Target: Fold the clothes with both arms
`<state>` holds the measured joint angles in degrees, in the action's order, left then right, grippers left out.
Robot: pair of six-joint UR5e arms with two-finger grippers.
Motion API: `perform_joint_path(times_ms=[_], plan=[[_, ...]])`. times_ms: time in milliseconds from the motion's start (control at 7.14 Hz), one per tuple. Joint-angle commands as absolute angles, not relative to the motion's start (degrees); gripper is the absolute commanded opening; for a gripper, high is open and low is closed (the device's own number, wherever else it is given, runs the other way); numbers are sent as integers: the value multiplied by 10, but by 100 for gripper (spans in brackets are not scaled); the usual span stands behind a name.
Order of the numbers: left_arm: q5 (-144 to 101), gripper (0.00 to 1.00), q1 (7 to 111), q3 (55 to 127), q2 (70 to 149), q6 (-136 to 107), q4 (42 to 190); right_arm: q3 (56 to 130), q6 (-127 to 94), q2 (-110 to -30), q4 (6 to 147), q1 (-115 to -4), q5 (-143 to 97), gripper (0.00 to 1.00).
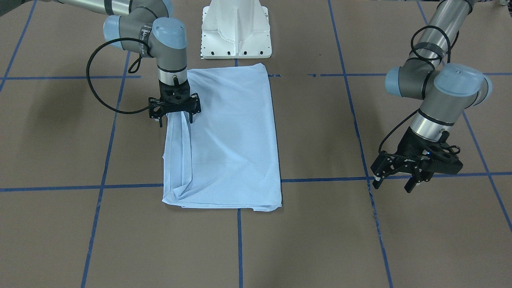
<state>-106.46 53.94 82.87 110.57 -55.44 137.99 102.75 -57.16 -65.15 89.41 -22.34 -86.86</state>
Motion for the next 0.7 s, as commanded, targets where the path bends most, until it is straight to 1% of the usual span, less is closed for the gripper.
perform_joint_path(times_ms=[0,280,560], plan=[[-1064,100,539,828,1106,-554,1380,1026,-545,-655,909,-229,-869,100],[-1065,100,539,829,1106,-555,1380,1027,-506,-656,932,-253,-874,100],[-1064,100,539,830,1106,-555,1380,1027,-479,-681,933,-272,-875,100]])
